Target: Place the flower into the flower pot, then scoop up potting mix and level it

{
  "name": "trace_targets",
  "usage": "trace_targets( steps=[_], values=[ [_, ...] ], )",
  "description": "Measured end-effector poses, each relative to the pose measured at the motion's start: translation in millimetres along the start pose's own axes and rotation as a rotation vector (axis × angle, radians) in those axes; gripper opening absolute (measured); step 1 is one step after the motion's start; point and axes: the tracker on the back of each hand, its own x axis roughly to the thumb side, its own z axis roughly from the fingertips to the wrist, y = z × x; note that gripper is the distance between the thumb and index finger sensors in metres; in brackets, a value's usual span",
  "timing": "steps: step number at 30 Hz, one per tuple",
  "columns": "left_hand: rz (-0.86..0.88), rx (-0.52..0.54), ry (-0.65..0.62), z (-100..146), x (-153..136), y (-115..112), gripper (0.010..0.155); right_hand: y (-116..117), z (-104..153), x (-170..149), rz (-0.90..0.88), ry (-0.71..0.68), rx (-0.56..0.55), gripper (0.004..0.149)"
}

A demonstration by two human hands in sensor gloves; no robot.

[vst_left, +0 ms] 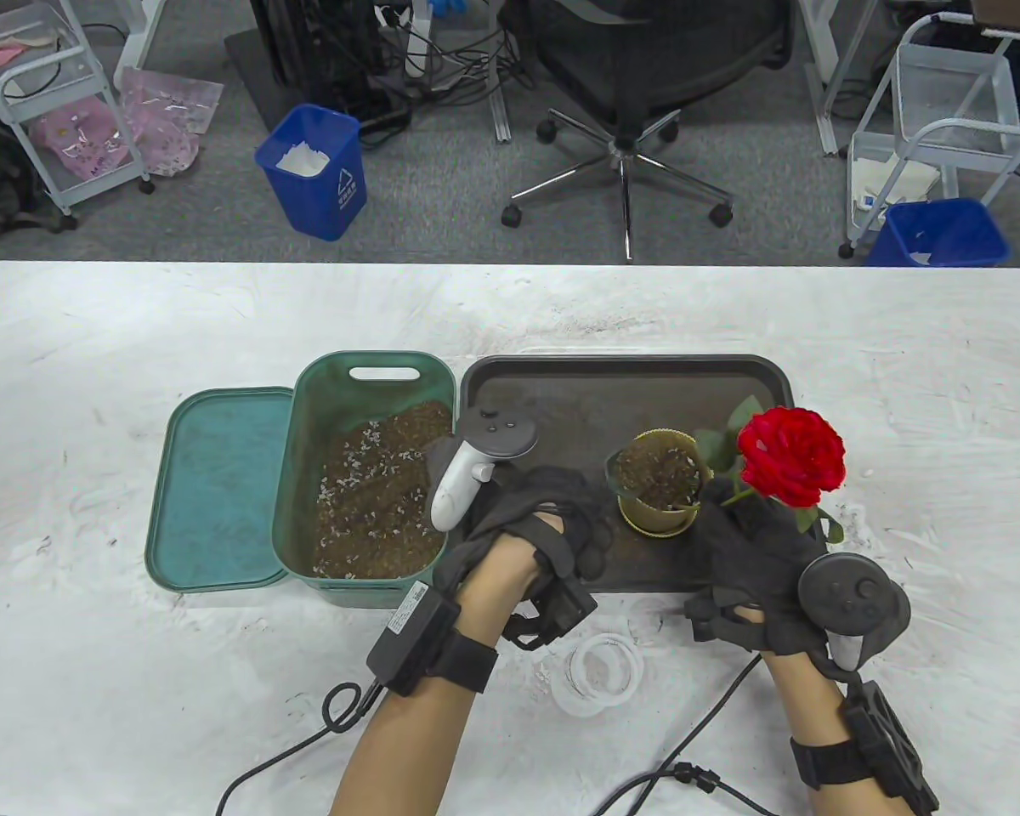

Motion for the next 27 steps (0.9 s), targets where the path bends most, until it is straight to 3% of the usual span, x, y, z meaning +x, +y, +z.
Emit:
trace_targets(
  steps=[7,19,23,27],
  values=[
    [-0.305,0.175,-0.005,-2.8,21.9,-19.1,0.055,-0.2,-0.2,-0.4,-0.002,0.001,0.001,0.037],
    [-0.925,0.519,-0.081,16.2,51.5,-60.3,0.054,-0.4,-0.2,-0.4,0.0,-0.001,0.001,0.037],
    [-0.958,0.559,-0.092,30.1,52.8,-53.8,0.054,-0.6,-0.1,-0.1,-0.002,0.001,0.001,0.037],
    [-0.876,0.573,-0.073,55.4,53.4,-23.1,0.054,-0.4,0.0,0.0,-0.002,-0.001,0.001,0.037]
  ],
)
